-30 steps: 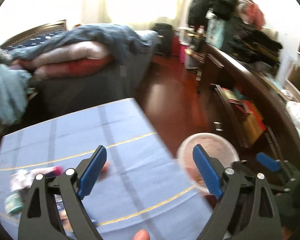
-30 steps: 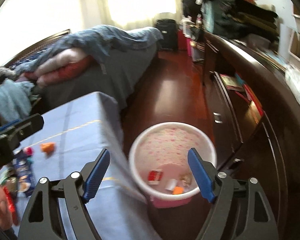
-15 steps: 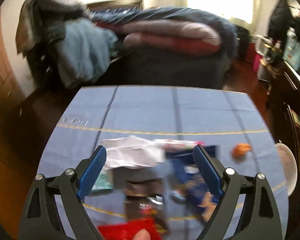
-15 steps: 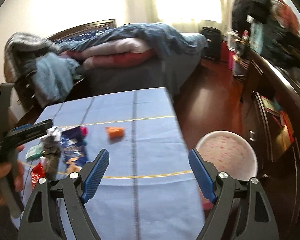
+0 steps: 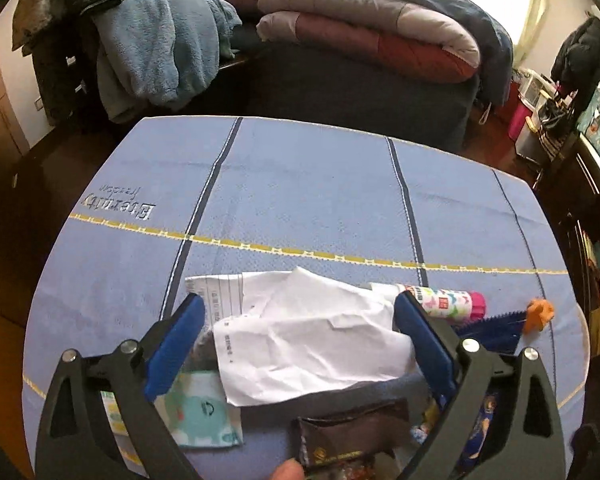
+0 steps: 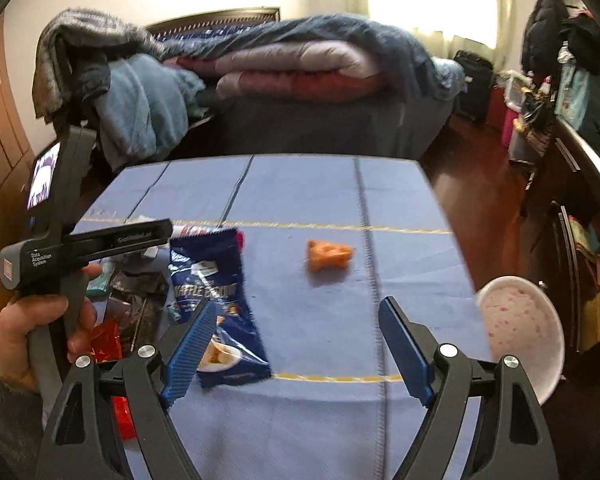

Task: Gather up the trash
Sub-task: 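Move both tools back to the table, left tool toward the white paper, then grasp the crumpled white paper with the left tool while the right tool grasps the blue biscuit packet, then carry the white paper and biscuit packet in both tools over the wastebasket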

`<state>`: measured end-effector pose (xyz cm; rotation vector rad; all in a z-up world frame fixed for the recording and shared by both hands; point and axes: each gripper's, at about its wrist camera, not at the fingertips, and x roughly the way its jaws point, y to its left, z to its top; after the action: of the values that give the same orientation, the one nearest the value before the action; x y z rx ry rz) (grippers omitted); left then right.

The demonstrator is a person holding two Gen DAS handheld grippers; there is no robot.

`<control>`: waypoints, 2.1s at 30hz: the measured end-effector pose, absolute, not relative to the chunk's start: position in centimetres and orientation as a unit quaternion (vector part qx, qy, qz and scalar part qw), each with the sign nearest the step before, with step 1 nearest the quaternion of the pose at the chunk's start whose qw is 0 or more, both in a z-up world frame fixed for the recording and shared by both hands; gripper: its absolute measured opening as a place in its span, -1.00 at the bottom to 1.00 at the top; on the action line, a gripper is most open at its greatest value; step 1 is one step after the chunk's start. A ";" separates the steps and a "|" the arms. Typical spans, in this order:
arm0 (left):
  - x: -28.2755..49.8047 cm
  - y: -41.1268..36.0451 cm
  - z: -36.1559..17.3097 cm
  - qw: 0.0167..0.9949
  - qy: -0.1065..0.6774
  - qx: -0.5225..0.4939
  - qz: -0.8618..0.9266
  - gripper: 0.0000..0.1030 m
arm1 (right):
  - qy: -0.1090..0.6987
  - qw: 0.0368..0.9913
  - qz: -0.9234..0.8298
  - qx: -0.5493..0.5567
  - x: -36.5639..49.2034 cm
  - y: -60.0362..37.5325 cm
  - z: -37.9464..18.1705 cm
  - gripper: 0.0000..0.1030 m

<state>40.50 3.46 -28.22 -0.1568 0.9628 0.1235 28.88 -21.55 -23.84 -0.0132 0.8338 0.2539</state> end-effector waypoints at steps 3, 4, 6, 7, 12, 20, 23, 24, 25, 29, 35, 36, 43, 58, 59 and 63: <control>40.4 3.3 -28.2 0.885 0.456 -0.066 0.065 0.73 | 0.419 0.897 0.137 -0.013 29.8 -19.7 -25.2 0.61; 40.2 3.4 -28.3 0.886 0.454 -0.066 0.066 0.66 | 0.423 0.895 0.141 -0.014 29.9 -19.2 -25.5 0.61; 40.0 3.8 -28.3 0.887 0.451 -0.069 0.068 0.56 | 0.430 0.890 0.147 -0.018 30.2 -18.3 -26.2 0.61; 39.9 4.2 -28.3 0.889 0.447 -0.075 0.068 0.50 | 0.434 0.887 0.153 -0.019 30.3 -17.8 -26.5 0.61; 38.9 5.5 -27.6 0.897 0.428 -0.085 0.071 0.44 | 0.448 0.878 0.166 -0.030 30.4 -16.3 -27.8 0.61; 36.5 7.7 -24.3 0.912 0.388 -0.111 0.076 0.44 | 0.466 0.868 0.167 -0.040 30.3 -15.4 -29.1 0.02; 35.7 8.0 -23.2 0.917 0.376 -0.110 0.082 0.44 | 0.464 0.869 0.167 -0.039 30.1 -15.5 -29.0 -0.15; 35.6 8.2 -23.0 0.918 0.373 -0.110 0.083 0.44 | 0.464 0.869 0.166 -0.039 30.1 -15.5 -29.0 -0.20; 35.3 8.2 -22.7 0.919 0.369 -0.108 0.087 0.45 | 0.461 0.871 0.165 -0.040 30.0 -15.6 -28.9 -0.31; 34.6 8.4 -21.8 0.921 0.362 -0.107 0.095 0.45 | 0.450 0.878 0.157 -0.039 29.8 -16.2 -28.2 -0.55; 33.6 7.5 -20.3 0.926 0.352 -0.098 0.089 0.45 | 0.438 0.886 0.151 -0.025 29.3 -18.0 -26.8 -0.55; 33.4 7.3 -20.0 0.928 0.350 -0.096 0.086 0.45 | 0.435 0.888 0.150 -0.021 29.0 -18.5 -26.4 -0.55; 31.8 3.2 -17.2 0.941 0.325 -0.074 0.052 0.45 | 0.412 0.901 0.137 0.005 27.4 -21.7 -24.2 -0.55; 30.4 -11.1 -13.4 0.952 0.292 -0.019 -0.090 0.46 | 0.360 0.928 0.074 0.067 23.3 -31.8 -20.4 -0.55; 30.4 -11.9 -13.4 0.951 0.292 -0.016 -0.097 0.46 | 0.359 0.928 0.063 0.073 23.2 -32.8 -20.4 -0.55; 30.8 -15.8 -13.7 0.945 0.297 -0.007 -0.135 0.46 | 0.358 0.929 0.022 0.095 22.5 -36.6 -20.7 -0.55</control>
<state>30.84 -15.79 -13.66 -0.0147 0.6053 -0.2746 22.45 -36.57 -20.74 0.1945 0.7342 0.0456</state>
